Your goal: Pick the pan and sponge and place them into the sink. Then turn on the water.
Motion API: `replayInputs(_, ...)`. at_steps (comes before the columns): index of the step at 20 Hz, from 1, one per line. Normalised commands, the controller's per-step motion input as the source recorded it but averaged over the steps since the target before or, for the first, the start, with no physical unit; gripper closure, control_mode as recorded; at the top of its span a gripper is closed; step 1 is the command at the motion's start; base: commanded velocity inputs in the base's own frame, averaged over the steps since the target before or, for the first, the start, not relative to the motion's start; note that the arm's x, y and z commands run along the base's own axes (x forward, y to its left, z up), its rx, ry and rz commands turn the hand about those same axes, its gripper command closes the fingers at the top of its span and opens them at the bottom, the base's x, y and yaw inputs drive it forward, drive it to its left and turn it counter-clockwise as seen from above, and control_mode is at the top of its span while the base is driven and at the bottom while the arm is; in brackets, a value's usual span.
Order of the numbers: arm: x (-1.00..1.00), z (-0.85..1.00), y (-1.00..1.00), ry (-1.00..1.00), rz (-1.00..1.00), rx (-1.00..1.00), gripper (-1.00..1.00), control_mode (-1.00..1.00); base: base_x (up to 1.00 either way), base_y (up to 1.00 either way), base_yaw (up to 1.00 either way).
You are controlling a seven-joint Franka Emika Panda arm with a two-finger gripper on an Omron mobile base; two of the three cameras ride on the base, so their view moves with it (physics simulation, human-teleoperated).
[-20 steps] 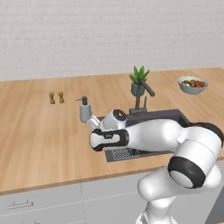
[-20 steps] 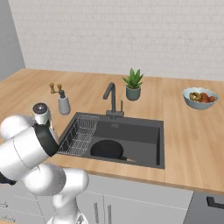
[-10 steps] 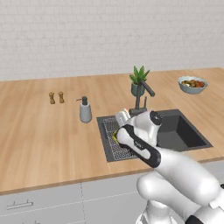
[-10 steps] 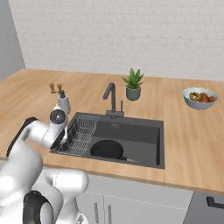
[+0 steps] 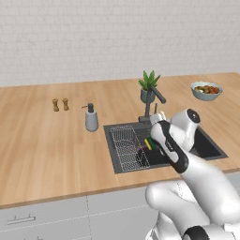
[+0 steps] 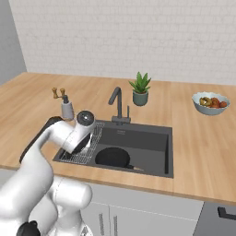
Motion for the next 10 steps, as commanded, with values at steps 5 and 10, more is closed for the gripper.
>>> replayInputs(5,0.0,0.0,-1.0,0.14,-0.04,0.15,1.0,-1.0,0.0,0.0,0.0)
replayInputs(10,0.0,-0.02,-0.98,0.11,0.0,0.27,1.0,-1.0,0.0,0.0,0.0)
